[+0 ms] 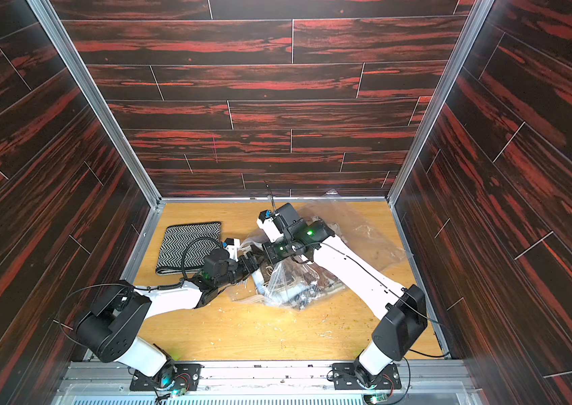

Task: Take the scarf out of the vacuum bag
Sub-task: Take out the scarf from the vacuum bag.

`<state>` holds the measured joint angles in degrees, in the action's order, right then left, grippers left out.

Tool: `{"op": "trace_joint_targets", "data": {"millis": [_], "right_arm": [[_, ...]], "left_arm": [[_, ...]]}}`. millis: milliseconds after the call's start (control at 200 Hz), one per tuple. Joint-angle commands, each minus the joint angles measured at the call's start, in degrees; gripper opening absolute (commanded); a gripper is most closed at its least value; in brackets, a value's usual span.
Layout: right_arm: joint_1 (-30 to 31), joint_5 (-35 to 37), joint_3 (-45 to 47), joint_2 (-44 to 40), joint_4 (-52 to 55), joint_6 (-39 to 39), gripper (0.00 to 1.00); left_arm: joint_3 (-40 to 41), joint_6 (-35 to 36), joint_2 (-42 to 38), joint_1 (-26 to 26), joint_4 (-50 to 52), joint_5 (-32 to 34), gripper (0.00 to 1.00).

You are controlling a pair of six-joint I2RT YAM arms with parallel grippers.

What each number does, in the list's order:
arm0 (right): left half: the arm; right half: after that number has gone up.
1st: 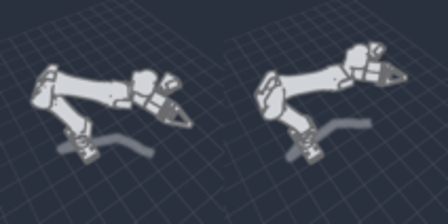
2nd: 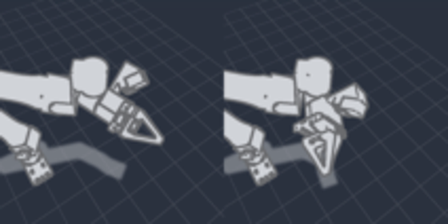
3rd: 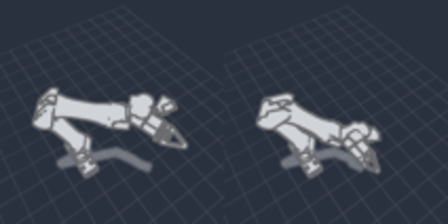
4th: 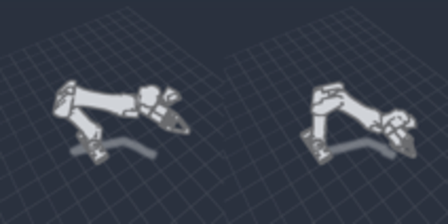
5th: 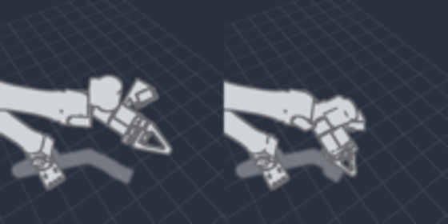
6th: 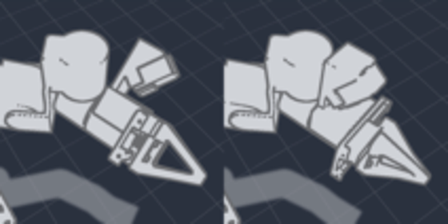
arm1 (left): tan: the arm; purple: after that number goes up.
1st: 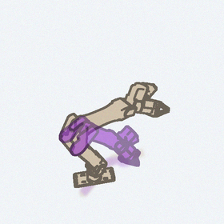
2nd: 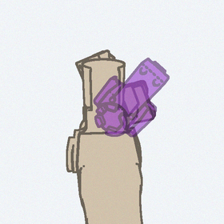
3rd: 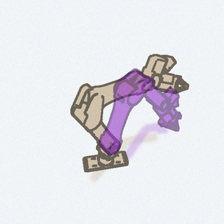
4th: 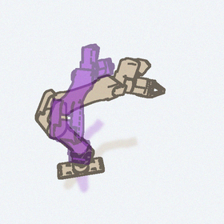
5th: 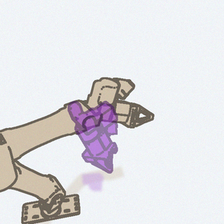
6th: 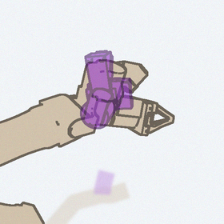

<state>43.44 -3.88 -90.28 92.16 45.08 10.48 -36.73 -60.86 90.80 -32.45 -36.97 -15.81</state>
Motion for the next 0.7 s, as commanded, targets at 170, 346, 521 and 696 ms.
{"op": "trace_joint_targets", "data": {"millis": [170,346,521,696], "right_arm": [[-0.23,-1.29,-1.96,-0.58,0.01,0.68,0.00],[-0.31,-1.21,-2.18,-0.76,0.36,0.67,0.00],[-0.51,-0.85,-1.68,-1.08,0.21,0.70,0.00],[-0.79,-0.78,-1.47,-1.07,-0.16,0.86,0.00]], "left_arm": [[-3.72,1.12,3.68,-0.72,2.21,0.14,0.81],[-5.92,0.87,6.30,-1.63,2.29,-0.52,0.78],[-6.26,0.98,4.32,-1.92,2.32,-1.28,0.54],[-8.91,2.93,0.76,-2.00,7.10,-2.59,0.18]]}}
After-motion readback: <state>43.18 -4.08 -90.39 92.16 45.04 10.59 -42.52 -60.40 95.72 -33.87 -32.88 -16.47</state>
